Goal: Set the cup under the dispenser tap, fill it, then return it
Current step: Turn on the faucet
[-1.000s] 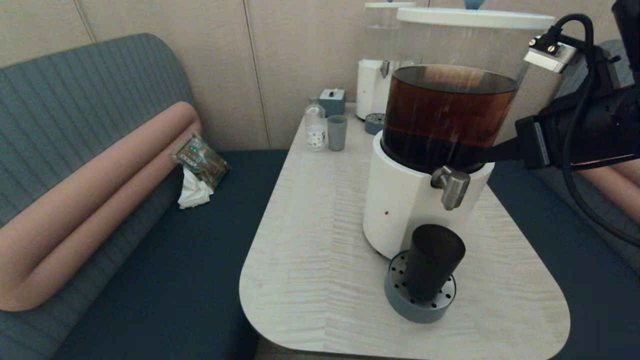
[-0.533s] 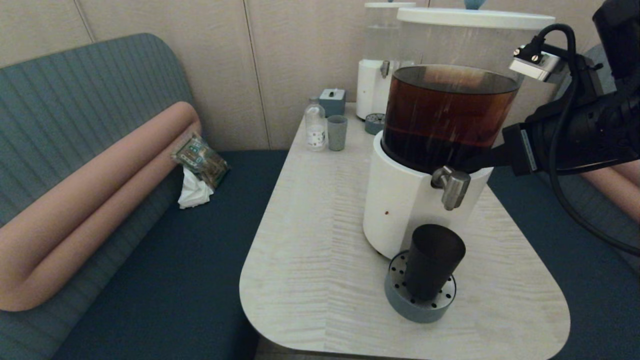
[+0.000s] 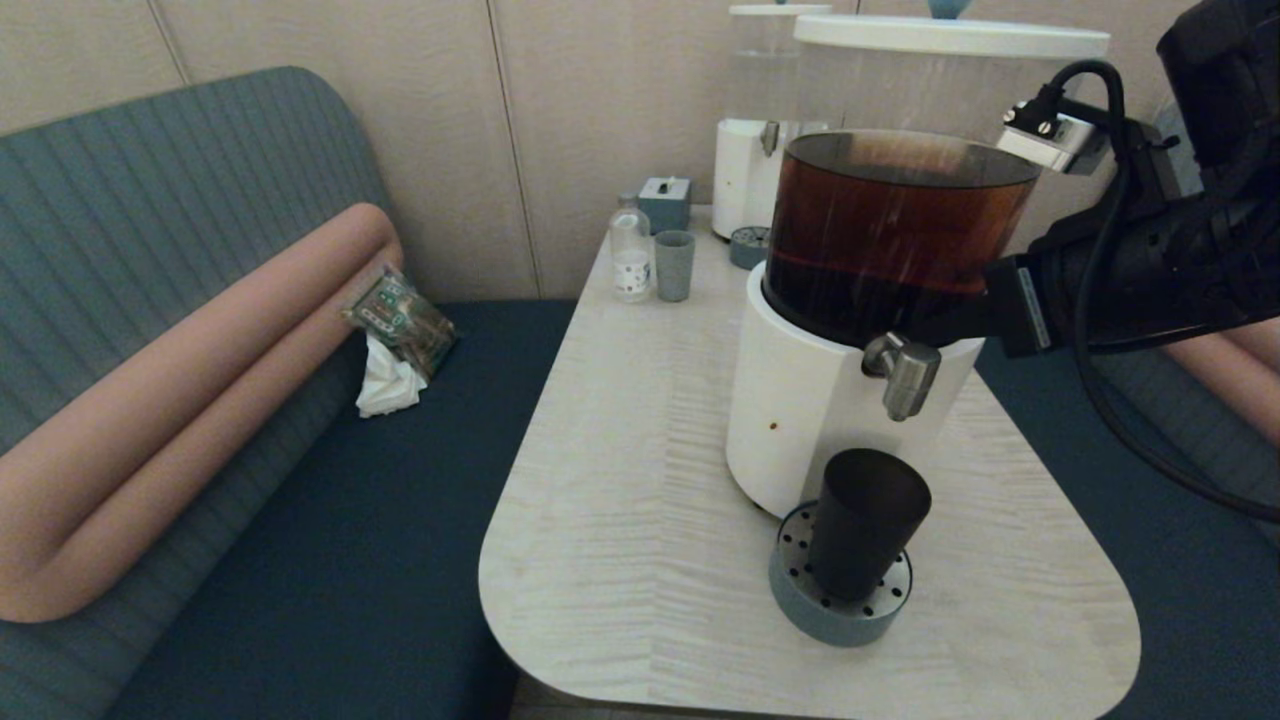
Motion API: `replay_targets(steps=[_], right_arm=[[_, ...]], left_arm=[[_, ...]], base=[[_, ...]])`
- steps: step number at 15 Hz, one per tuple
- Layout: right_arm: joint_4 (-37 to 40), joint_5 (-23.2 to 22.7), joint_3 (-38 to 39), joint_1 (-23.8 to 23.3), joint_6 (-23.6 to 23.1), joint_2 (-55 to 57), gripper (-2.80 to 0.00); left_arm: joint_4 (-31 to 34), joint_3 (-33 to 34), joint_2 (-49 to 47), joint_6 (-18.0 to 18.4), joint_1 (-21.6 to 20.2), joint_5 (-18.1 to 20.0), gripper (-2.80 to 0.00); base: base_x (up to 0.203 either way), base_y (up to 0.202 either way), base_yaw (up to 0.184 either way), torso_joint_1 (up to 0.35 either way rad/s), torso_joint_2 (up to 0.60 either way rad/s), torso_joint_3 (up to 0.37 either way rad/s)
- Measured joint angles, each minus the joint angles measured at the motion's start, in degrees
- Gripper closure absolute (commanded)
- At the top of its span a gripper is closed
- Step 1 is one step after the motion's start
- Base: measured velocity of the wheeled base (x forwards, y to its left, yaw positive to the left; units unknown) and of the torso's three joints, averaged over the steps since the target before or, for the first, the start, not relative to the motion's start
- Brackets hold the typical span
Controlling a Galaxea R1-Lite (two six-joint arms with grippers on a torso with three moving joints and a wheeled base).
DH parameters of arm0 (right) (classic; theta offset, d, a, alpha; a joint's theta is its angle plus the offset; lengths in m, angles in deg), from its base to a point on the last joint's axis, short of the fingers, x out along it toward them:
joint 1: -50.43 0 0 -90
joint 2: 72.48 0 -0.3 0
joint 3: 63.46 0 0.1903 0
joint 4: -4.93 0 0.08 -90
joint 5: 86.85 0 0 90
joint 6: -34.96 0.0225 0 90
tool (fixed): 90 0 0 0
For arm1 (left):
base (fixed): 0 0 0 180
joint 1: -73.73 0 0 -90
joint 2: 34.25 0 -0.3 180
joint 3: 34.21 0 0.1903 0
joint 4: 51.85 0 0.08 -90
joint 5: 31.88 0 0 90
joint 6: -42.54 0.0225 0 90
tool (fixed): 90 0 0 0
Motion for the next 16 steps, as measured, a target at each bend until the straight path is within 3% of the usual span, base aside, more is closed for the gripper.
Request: replay_targets(steps=[16], right_arm=[[-2.70, 0.94, 0.20, 0.17, -0.31, 2.19, 0.00]], left_arm=[[0.00, 0.00, 0.00, 0.02, 0.00, 0.00, 0.00]], base=[[0.000, 0.000, 0.000, 0.000, 0.00, 0.000]])
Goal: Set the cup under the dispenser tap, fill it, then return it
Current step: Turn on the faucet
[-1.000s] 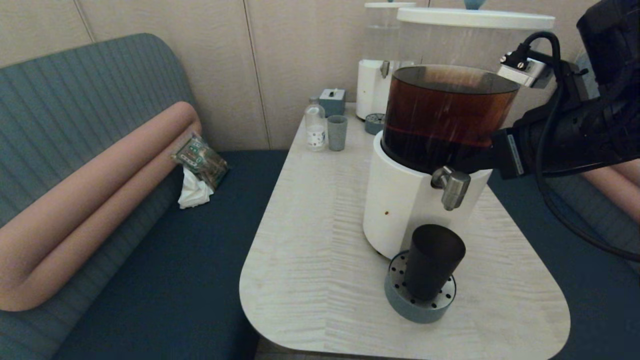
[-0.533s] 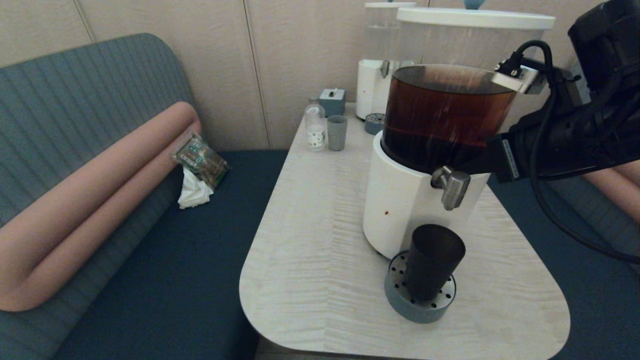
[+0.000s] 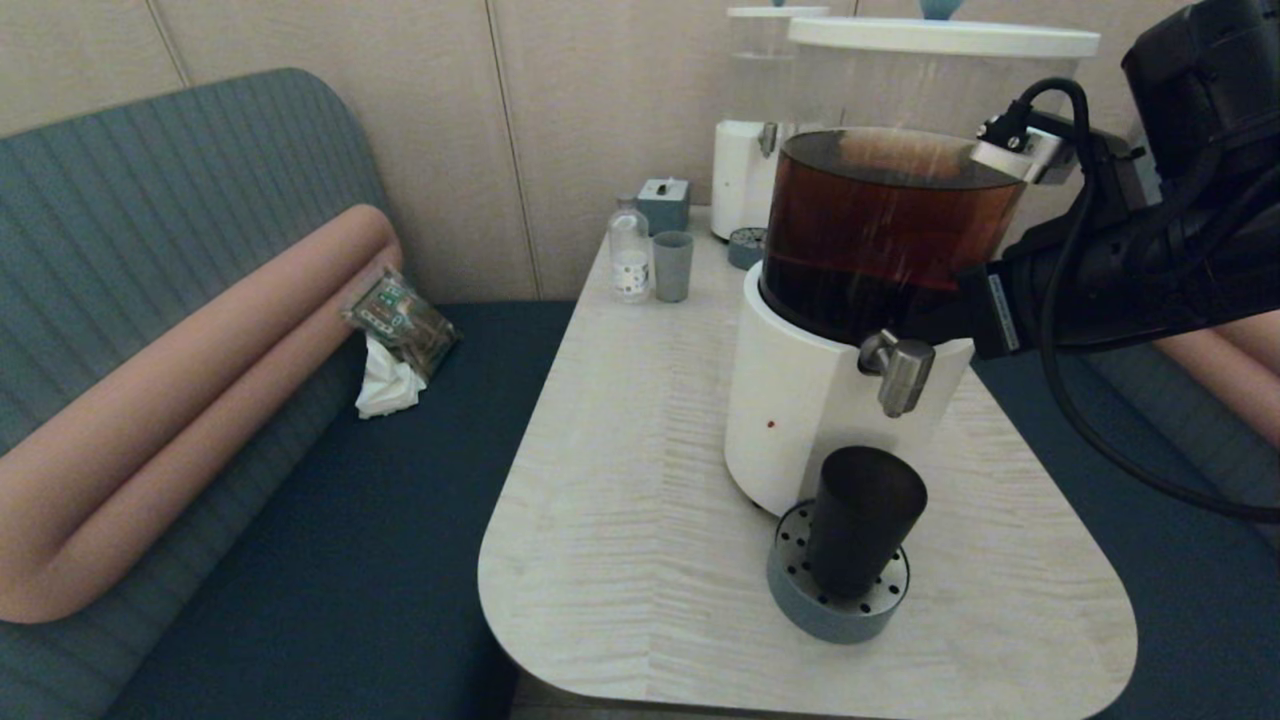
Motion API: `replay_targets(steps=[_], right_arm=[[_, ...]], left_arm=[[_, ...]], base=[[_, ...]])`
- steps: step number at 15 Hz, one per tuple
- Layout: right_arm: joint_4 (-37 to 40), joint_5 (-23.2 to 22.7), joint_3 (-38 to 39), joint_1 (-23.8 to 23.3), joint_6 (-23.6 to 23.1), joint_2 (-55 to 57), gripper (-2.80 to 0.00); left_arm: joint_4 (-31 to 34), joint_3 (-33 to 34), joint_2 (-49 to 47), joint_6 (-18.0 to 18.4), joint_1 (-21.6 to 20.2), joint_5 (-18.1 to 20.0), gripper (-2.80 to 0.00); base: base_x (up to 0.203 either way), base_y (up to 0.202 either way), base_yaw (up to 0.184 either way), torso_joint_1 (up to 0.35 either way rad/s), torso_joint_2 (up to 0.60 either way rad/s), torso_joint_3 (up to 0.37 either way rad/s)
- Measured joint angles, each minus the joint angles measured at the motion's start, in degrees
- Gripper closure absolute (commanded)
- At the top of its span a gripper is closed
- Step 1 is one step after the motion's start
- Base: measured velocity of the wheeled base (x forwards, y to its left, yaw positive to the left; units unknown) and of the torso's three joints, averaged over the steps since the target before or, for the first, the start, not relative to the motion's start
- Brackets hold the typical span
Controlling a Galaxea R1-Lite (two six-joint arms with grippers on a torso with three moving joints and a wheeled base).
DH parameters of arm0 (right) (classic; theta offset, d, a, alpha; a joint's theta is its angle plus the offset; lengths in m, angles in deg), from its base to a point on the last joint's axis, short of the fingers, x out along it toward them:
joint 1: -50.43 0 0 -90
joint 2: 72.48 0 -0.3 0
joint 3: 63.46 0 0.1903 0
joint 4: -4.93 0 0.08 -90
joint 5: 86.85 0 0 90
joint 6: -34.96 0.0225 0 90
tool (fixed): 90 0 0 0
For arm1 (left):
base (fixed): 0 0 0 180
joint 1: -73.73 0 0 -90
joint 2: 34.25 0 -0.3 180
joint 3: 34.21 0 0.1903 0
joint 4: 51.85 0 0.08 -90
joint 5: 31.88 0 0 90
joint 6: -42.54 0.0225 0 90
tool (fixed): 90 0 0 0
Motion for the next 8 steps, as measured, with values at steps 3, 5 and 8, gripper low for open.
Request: replay_targets(steps=[3, 5, 8], right_arm=[[-0.15, 0.01, -0.01, 0.35, -0.15, 0.39, 0.00], [-0.15, 0.05, 0.19, 0.57, -0.33, 0.56, 0.00], [0.05, 0.07, 0.67, 0.77, -0.80, 0.84, 0.00]], left_arm=[[0.00, 0.00, 0.00, -0.02, 0.00, 0.02, 0.00], [0.00, 0.00, 0.00, -0.02, 0.00, 0.00, 0.00], [0.00, 0.00, 0.00, -0.02, 0.00, 0.02, 0.00]], base=[[0.000, 0.000, 0.000, 0.000, 0.00, 0.000], [0.000, 0.000, 0.000, 0.000, 0.00, 0.000], [0.000, 0.000, 0.000, 0.000, 0.00, 0.000]])
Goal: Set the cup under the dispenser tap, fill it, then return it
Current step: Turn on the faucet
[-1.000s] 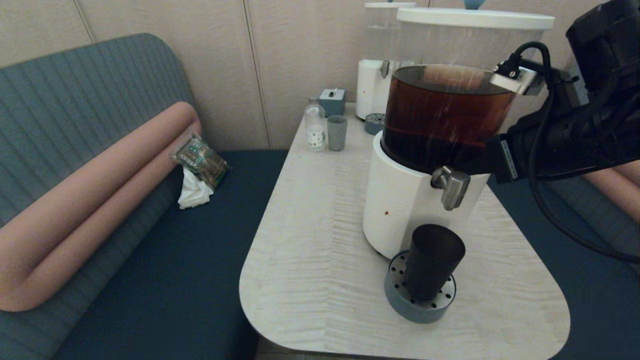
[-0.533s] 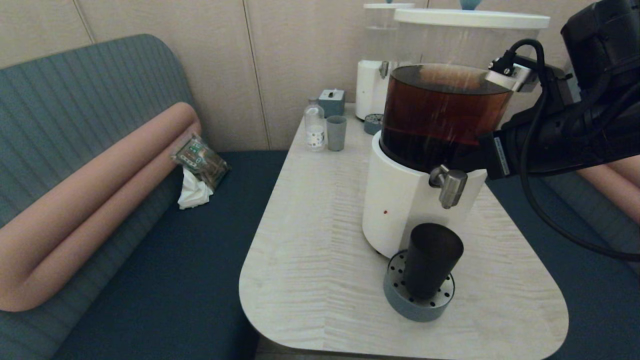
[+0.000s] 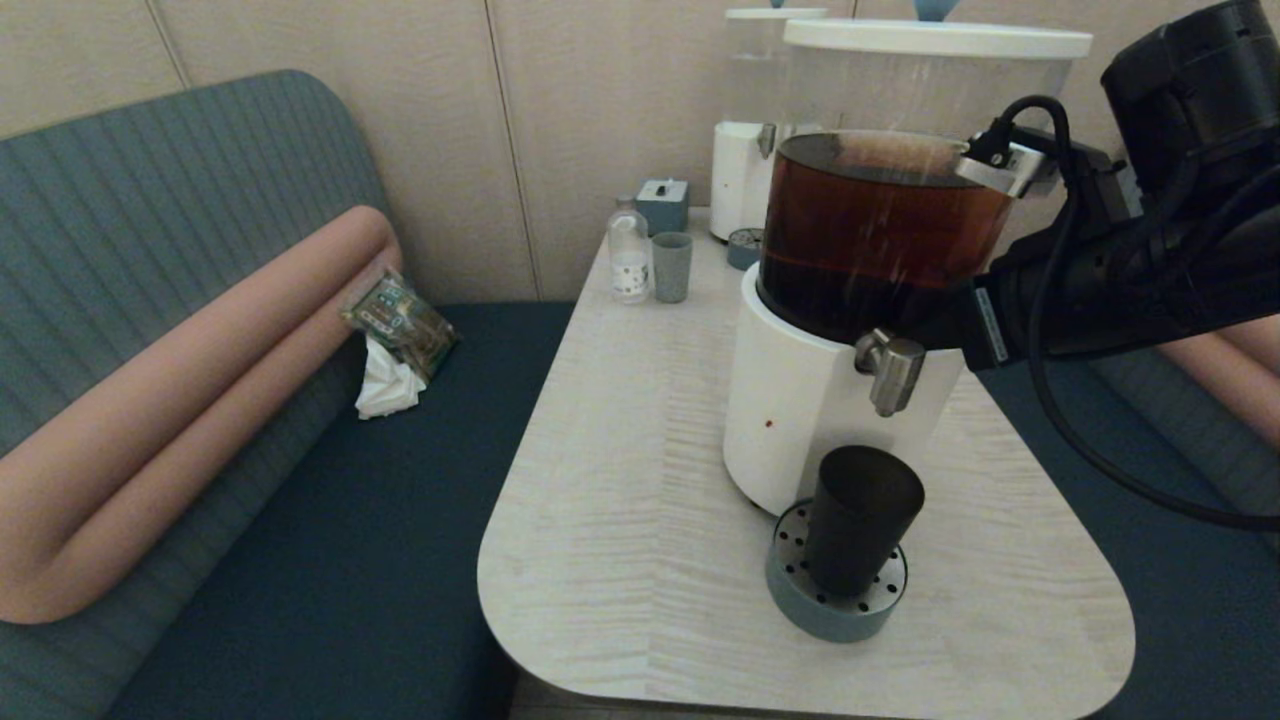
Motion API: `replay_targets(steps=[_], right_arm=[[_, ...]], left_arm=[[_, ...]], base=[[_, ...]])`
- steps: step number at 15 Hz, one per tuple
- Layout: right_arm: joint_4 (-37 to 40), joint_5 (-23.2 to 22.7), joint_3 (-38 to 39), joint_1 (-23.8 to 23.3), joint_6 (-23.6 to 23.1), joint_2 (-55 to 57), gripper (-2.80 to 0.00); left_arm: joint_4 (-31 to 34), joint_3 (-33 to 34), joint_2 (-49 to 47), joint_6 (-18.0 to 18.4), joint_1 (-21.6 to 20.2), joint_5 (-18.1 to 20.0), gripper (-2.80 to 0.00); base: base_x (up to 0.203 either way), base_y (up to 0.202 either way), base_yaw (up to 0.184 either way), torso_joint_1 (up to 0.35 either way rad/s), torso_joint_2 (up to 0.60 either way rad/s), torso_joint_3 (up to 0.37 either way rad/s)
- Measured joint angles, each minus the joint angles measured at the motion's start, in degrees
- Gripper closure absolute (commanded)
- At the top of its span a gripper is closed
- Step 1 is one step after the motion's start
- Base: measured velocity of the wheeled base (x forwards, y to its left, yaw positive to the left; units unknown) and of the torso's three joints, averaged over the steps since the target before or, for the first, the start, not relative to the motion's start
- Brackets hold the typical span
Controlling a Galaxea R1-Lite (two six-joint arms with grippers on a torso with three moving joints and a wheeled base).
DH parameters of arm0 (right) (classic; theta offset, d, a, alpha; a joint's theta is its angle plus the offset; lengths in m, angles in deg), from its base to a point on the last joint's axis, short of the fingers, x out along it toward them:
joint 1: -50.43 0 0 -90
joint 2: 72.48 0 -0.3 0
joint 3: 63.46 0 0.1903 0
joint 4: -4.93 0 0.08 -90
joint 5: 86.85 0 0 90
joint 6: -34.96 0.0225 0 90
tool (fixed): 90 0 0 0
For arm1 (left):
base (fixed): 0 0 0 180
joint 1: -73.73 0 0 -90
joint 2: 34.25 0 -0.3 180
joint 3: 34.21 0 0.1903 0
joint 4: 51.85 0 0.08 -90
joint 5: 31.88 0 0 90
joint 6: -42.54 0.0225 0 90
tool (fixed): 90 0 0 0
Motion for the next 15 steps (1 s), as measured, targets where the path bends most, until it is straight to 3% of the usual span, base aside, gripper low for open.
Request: replay_targets(steps=[15], right_arm=[[-2.30, 1.22, -1.10, -0.06, -0.96, 0.36, 0.00]], left_arm=[[0.00, 0.00, 0.00, 0.00, 0.00, -0.02, 0.00]], base=[[0.000, 0.000, 0.000, 0.000, 0.00, 0.000]])
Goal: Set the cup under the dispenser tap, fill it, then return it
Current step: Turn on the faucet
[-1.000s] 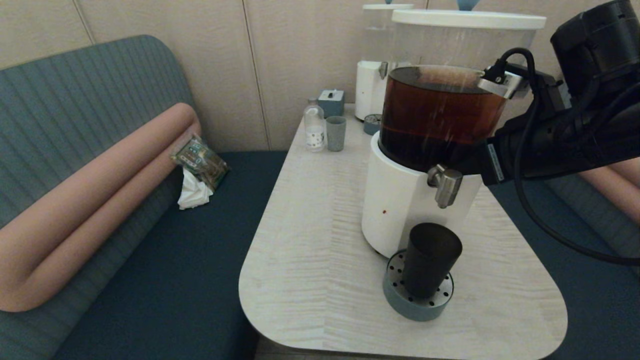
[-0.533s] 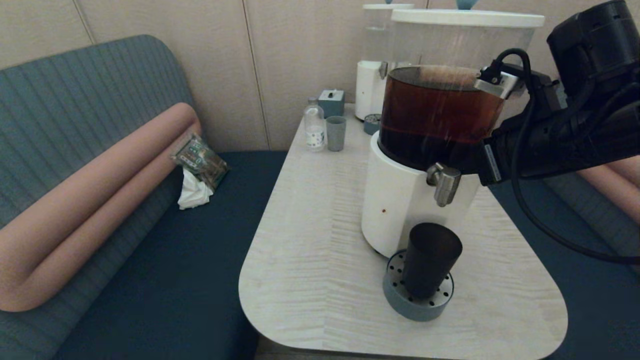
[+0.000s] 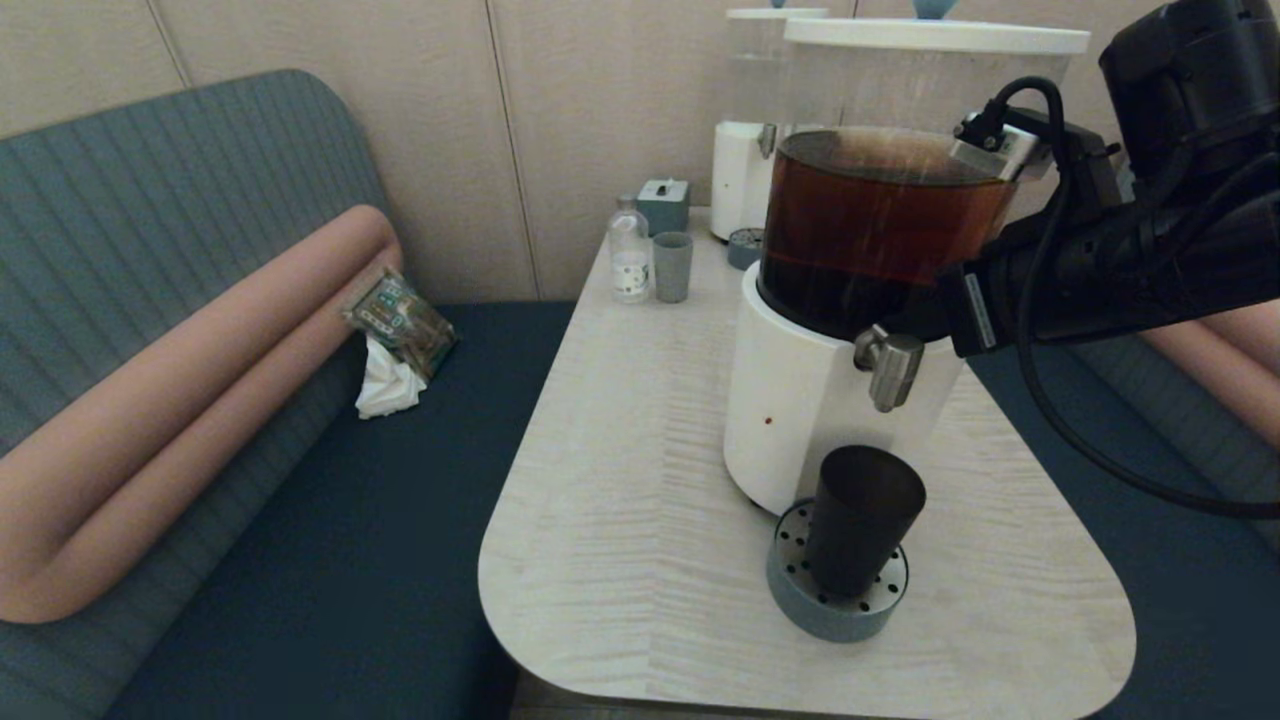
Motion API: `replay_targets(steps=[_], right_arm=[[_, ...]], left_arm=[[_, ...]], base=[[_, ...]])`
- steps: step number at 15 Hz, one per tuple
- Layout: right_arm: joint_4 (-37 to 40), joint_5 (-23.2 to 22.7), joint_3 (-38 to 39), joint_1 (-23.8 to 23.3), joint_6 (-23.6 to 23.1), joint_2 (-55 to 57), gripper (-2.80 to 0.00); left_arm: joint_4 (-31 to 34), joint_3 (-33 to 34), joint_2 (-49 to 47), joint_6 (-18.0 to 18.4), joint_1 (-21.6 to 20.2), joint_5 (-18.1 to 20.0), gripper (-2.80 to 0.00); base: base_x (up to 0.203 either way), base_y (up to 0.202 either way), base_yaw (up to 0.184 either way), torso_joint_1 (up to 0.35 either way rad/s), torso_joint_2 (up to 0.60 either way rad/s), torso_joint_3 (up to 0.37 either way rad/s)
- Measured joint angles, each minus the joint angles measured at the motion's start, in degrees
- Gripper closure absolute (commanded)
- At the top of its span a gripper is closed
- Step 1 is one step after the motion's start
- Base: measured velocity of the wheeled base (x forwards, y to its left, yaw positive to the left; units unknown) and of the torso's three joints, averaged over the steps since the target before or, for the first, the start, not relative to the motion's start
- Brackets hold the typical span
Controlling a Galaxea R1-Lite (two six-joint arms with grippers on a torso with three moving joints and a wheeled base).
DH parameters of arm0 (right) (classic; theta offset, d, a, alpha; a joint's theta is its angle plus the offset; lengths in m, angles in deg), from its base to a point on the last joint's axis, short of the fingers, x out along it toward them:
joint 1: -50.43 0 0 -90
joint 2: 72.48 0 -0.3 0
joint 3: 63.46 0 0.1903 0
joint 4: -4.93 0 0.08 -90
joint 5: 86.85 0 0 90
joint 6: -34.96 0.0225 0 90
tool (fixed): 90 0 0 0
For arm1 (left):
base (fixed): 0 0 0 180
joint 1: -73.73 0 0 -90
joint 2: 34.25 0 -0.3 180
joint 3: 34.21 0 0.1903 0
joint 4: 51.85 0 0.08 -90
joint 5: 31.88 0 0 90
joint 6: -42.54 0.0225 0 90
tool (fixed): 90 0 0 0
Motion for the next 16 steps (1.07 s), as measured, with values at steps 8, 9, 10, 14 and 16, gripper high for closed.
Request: replay_targets(steps=[8, 9, 10, 14, 16], right_arm=[[-0.26, -0.47, -0.17, 0.52, -0.67, 0.99, 0.00], [-0.28, -0.41, -0.20, 0.54, -1.18, 1.13, 0.00], [-0.26, -0.32, -0.22, 0.54, -1.39, 1.22, 0.00], [-0.20, -0.10, -0.39, 0.54, -1.48, 1.29, 0.00], [-0.55, -0.03, -0.29, 0.54, -1.98, 1.29, 0.00]], left_arm=[[0.00, 0.00, 0.00, 0.00, 0.00, 0.00, 0.00], [0.00, 0.00, 0.00, 0.00, 0.00, 0.02, 0.00], [0.00, 0.00, 0.00, 0.00, 0.00, 0.00, 0.00], [0.02, 0.00, 0.00, 0.00, 0.00, 0.00, 0.00], [0.02, 0.00, 0.00, 0.02, 0.00, 0.00, 0.00]], base=[[0.000, 0.000, 0.000, 0.000, 0.00, 0.000], [0.000, 0.000, 0.000, 0.000, 0.00, 0.000], [0.000, 0.000, 0.000, 0.000, 0.00, 0.000], [0.000, 0.000, 0.000, 0.000, 0.00, 0.000], [0.000, 0.000, 0.000, 0.000, 0.00, 0.000]])
